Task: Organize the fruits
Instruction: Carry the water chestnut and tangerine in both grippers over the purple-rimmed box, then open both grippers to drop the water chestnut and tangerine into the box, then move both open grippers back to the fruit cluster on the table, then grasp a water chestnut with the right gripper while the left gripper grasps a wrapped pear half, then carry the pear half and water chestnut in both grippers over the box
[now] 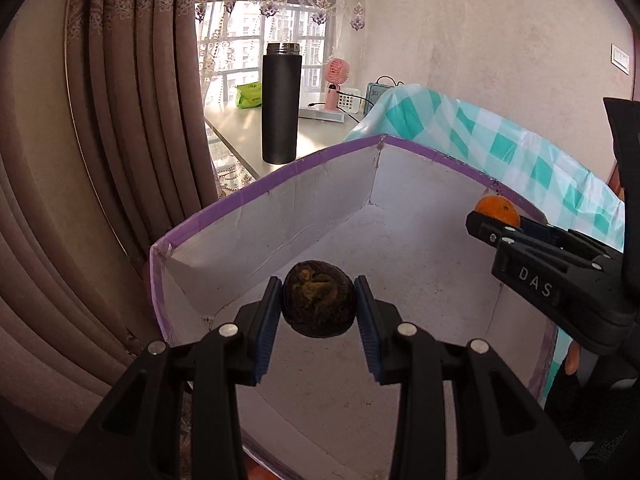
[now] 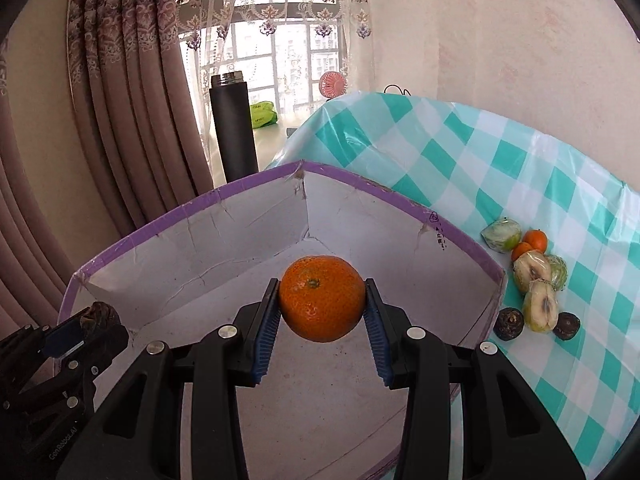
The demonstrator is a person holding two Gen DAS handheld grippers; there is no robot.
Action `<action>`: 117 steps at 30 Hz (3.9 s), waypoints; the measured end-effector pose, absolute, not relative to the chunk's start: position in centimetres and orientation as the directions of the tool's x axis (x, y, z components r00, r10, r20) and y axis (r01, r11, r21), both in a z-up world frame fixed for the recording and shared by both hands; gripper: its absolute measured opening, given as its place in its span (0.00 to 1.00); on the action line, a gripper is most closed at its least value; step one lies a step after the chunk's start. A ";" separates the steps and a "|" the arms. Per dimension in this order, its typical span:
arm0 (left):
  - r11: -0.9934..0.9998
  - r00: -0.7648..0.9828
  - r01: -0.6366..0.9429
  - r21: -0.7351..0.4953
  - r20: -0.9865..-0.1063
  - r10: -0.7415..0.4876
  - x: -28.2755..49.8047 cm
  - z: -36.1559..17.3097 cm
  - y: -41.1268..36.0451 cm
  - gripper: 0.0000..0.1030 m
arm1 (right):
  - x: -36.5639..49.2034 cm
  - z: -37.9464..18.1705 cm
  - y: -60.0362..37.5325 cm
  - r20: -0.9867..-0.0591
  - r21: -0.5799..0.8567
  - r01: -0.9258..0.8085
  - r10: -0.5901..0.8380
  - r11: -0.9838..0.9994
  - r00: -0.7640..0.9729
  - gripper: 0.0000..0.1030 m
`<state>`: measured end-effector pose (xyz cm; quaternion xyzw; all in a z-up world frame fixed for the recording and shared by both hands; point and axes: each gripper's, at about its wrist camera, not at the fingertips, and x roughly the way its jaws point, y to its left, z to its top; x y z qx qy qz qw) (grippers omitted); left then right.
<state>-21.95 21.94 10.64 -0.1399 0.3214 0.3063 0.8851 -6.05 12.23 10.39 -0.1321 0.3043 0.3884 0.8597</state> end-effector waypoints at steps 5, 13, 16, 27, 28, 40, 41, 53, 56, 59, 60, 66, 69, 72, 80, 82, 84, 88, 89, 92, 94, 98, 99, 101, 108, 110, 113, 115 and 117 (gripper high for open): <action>0.781 0.561 -0.624 0.017 -0.686 0.463 -21.6 9.1 22.1 0.36 | -5.4 7.8 14.2 -0.709 -0.112 -0.748 0.474 0.654 0.521 0.39; 0.803 0.512 -0.587 0.105 -0.719 0.469 -20.8 8.4 22.0 0.45 | -4.6 6.9 15.2 -0.788 -0.204 -0.773 0.367 0.601 0.494 0.40; 0.814 0.520 -0.571 0.103 -0.722 0.456 -20.7 8.4 21.7 0.58 | -4.7 6.9 15.1 -0.793 -0.200 -0.774 0.365 0.601 0.488 0.40; 0.836 0.591 -0.545 0.066 -0.677 0.439 -21.4 9.5 19.9 0.92 | -5.4 8.6 13.7 -0.700 -0.149 -0.774 0.487 0.615 0.522 0.77; 0.830 0.609 -0.552 0.080 -0.642 0.466 -21.7 10.1 19.4 0.93 | -5.7 8.9 13.3 -0.669 -0.144 -0.773 0.515 0.618 0.536 0.77; 0.886 0.875 -0.353 0.300 -0.229 0.426 -23.3 14.9 6.0 0.99 | -2.0 11.2 -0.3 -0.397 0.151 -0.574 0.581 0.805 0.710 0.83; 0.911 0.887 -0.301 0.281 -0.268 0.376 -22.3 14.7 5.3 0.99 | -1.0 10.6 -1.5 -0.420 0.155 -0.537 0.548 0.829 0.723 0.83; 0.996 0.781 0.031 0.084 -0.624 0.028 -8.4 5.7 -1.2 0.99 | 9.2 1.4 -11.8 -0.732 0.066 -0.243 0.213 0.968 0.647 0.80; 1.000 0.737 0.001 0.014 -0.676 0.008 -6.7 3.3 0.1 0.99 | 10.1 1.2 -10.3 -0.739 0.001 -0.302 0.204 0.953 0.641 0.79; 0.998 0.704 -0.022 -0.061 -0.709 -0.027 -6.0 2.5 1.5 0.99 | 11.7 0.6 -7.9 -0.763 -0.086 -0.361 0.172 0.929 0.623 0.76; 0.997 0.706 -0.024 -0.072 -0.707 -0.035 -6.0 2.5 1.8 0.99 | 12.3 0.5 -7.1 -0.768 -0.107 -0.370 0.160 0.923 0.621 0.73; 0.999 0.692 0.013 -0.042 -0.721 -0.039 -5.2 2.2 0.9 0.99 | 15.2 0.4 -4.6 -0.769 -0.142 -0.410 0.160 0.901 0.619 0.64; 1.000 0.699 0.009 -0.015 -0.715 -0.017 -4.1 2.4 0.2 0.99 | 15.6 0.5 -5.0 -0.774 -0.067 -0.447 0.236 0.892 0.588 0.37; 1.000 0.699 -0.023 -0.007 -0.715 0.011 -2.4 2.5 0.0 0.99 | 15.8 0.8 -7.2 -0.766 0.004 -0.373 0.242 0.928 0.595 0.37; 0.981 0.734 -0.183 0.058 -0.655 0.176 2.9 3.6 0.0 0.99 | 15.2 0.8 -16.8 -0.711 0.319 -0.094 0.304 0.943 0.634 0.37; 0.974 0.757 -0.199 0.111 -0.614 0.225 5.0 4.5 -0.2 0.99 | 14.6 0.8 -17.7 -0.703 0.341 -0.083 0.312 0.937 0.638 0.37; 0.970 0.740 -0.182 0.162 -0.627 0.243 7.9 4.8 -0.5 0.99 | 14.3 0.7 -18.1 -0.695 0.357 -0.076 0.319 0.931 0.645 0.37; 0.967 0.659 -0.168 0.190 -0.708 0.254 12.7 4.1 -0.3 0.99 | 14.0 0.8 -18.3 -0.682 0.373 -0.093 0.341 0.923 0.647 0.37; 0.965 0.639 -0.171 0.197 -0.724 0.261 13.6 3.8 -0.2 0.99 | 14.0 0.8 -18.4 -0.681 0.374 -0.099 0.346 0.922 0.646 0.37; 0.953 0.577 -0.181 0.244 -0.758 0.304 15.4 2.3 0.1 0.99 | 14.0 0.8 -18.3 -0.681 0.376 -0.106 0.352 0.920 0.642 0.37; 0.949 0.561 -0.188 0.255 -0.765 0.316 16.1 1.6 0.4 0.96 | 14.0 0.8 -18.3 -0.677 0.380 -0.111 0.358 0.918 0.643 0.37; 0.964 0.595 -0.153 0.219 -0.758 0.267 15.7 1.5 0.3 0.61 | 14.0 0.9 -18.2 -0.670 0.390 -0.122 0.372 0.913 0.643 0.37; 0.968 0.603 -0.144 0.208 -0.757 0.252 15.4 1.5 0.2 0.61 | 14.0 0.9 -18.2 -0.670 0.390 -0.123 0.373 0.912 0.642 0.37; 0.977 0.641 -0.129 0.169 -0.737 0.213 14.3 1.7 -0.3 0.61 | 13.8 0.9 -18.3 -0.668 0.393 -0.124 0.375 0.911 0.643 0.37; 0.998 0.687 -0.067 -0.022 -0.726 0.030 10.8 2.2 -2.3 0.61 | 13.3 1.1 -19.3 -0.642 0.412 -0.079 0.351 0.908 0.681 0.37; 0.998 0.695 -0.054 -0.035 -0.719 0.013 9.9 2.3 -3.0 0.61 | 13.1 1.2 -19.6 -0.636 0.414 -0.064 0.338 0.908 0.694 0.37; 0.996 0.705 -0.049 -0.074 -0.709 -0.017 8.7 2.4 -3.3 0.61 | 12.8 1.2 -20.1 -0.633 0.416 -0.034 0.317 0.909 0.706 0.37; 0.993 0.706 -0.058 -0.103 -0.707 -0.032 8.0 2.3 -3.0 0.61 | 12.6 1.1 -20.4 -0.639 0.421 -0.019 0.311 0.907 0.703 0.37; 0.988 0.704 -0.075 -0.133 -0.709 -0.041 7.3 2.2 -2.5 0.61 | 12.1 1.0 -20.8 -0.644 0.427 -0.002 0.305 0.904 0.701 0.37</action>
